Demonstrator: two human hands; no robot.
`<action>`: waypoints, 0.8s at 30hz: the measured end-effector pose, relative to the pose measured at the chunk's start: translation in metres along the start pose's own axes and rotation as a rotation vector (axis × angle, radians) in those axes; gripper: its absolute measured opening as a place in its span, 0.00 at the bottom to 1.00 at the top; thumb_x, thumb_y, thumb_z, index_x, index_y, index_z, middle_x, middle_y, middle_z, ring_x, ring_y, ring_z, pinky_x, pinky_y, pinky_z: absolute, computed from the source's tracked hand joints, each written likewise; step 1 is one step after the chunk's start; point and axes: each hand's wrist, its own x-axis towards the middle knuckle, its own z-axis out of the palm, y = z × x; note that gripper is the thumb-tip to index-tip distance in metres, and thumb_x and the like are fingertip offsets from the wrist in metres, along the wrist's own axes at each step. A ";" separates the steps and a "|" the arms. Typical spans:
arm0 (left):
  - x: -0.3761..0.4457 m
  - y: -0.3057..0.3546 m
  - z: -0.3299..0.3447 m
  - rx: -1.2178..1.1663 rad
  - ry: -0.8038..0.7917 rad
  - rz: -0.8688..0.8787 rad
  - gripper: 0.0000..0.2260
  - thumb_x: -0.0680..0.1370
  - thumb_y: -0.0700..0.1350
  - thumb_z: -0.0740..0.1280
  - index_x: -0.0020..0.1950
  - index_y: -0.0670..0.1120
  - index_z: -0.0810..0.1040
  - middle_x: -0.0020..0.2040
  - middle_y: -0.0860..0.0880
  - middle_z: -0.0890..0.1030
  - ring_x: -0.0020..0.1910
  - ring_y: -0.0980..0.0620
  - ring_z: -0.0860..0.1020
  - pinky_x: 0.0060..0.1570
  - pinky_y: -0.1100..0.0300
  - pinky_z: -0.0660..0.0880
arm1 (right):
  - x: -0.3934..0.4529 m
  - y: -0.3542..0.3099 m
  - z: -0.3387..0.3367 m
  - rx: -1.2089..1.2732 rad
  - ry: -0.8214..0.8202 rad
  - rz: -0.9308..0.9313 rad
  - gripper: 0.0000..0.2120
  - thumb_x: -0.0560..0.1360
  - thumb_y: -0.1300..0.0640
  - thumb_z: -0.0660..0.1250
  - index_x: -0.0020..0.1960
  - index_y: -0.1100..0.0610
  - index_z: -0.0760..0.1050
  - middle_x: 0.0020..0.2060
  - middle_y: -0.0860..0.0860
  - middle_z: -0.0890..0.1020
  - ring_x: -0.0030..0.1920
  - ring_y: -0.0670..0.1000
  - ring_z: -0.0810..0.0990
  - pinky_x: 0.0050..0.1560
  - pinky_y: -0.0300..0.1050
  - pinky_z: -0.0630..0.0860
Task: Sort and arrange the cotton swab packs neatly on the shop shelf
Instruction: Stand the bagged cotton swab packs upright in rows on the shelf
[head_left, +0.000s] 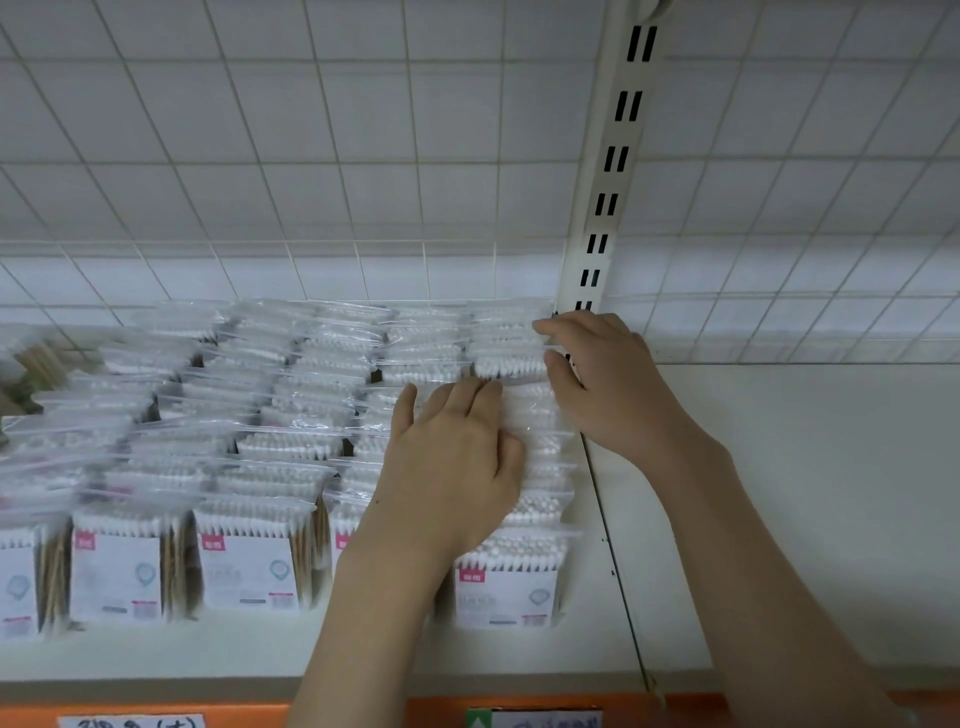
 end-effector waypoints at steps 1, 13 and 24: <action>0.000 0.000 0.000 0.001 0.005 0.000 0.22 0.78 0.48 0.51 0.72 0.48 0.61 0.71 0.54 0.63 0.70 0.56 0.59 0.71 0.52 0.43 | 0.004 0.001 0.001 -0.015 -0.035 0.007 0.17 0.80 0.57 0.54 0.68 0.54 0.68 0.63 0.48 0.73 0.64 0.50 0.65 0.62 0.44 0.58; 0.019 -0.002 0.000 0.032 0.038 0.027 0.19 0.79 0.52 0.48 0.63 0.46 0.72 0.73 0.51 0.62 0.73 0.54 0.53 0.70 0.54 0.47 | 0.008 0.001 0.004 0.057 -0.061 -0.021 0.14 0.77 0.61 0.56 0.51 0.52 0.79 0.49 0.47 0.79 0.56 0.50 0.71 0.59 0.46 0.64; 0.014 -0.001 0.001 0.048 0.059 0.031 0.18 0.80 0.53 0.52 0.58 0.46 0.75 0.67 0.51 0.68 0.64 0.51 0.68 0.68 0.55 0.55 | 0.021 0.004 -0.004 0.121 -0.144 0.032 0.07 0.76 0.56 0.62 0.51 0.54 0.78 0.48 0.48 0.79 0.50 0.47 0.77 0.57 0.50 0.72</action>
